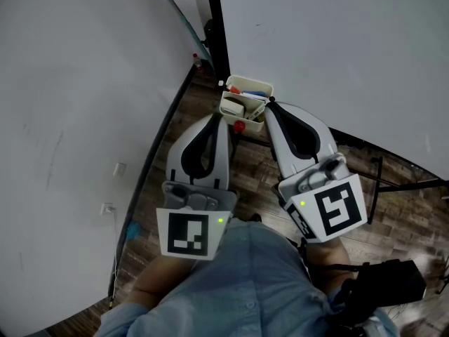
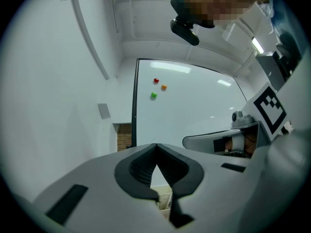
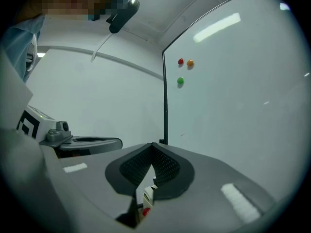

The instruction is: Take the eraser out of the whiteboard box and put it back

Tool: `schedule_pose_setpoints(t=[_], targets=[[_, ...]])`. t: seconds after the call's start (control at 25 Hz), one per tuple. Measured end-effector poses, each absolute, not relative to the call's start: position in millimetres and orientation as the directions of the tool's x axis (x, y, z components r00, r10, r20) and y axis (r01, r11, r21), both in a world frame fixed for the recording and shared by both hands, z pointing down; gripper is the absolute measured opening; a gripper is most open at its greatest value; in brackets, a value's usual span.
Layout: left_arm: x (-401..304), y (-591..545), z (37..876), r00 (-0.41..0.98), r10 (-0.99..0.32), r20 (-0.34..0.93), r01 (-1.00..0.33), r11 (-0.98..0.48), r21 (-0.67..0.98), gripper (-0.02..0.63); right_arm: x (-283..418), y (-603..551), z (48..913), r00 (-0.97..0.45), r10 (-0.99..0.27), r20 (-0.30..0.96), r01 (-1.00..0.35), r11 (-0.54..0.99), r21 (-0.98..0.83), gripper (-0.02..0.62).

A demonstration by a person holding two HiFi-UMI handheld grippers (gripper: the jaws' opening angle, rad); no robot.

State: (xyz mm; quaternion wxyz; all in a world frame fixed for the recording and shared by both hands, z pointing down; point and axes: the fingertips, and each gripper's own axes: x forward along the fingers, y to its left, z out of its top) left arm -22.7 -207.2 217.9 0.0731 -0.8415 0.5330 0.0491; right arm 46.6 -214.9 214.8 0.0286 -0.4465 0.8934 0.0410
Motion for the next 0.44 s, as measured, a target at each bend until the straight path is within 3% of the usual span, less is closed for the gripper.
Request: schedule_pose_setpoints(t=[0.44], targets=[[-27.3,-209.0,218.7,0.428,-0.890,-0.156,-0.904,-0.422,-0.070,0.005,44.2,-217.1,211.4,-0.593,-0.799,-0.099,-0.805,0.592,0.046,0.000]])
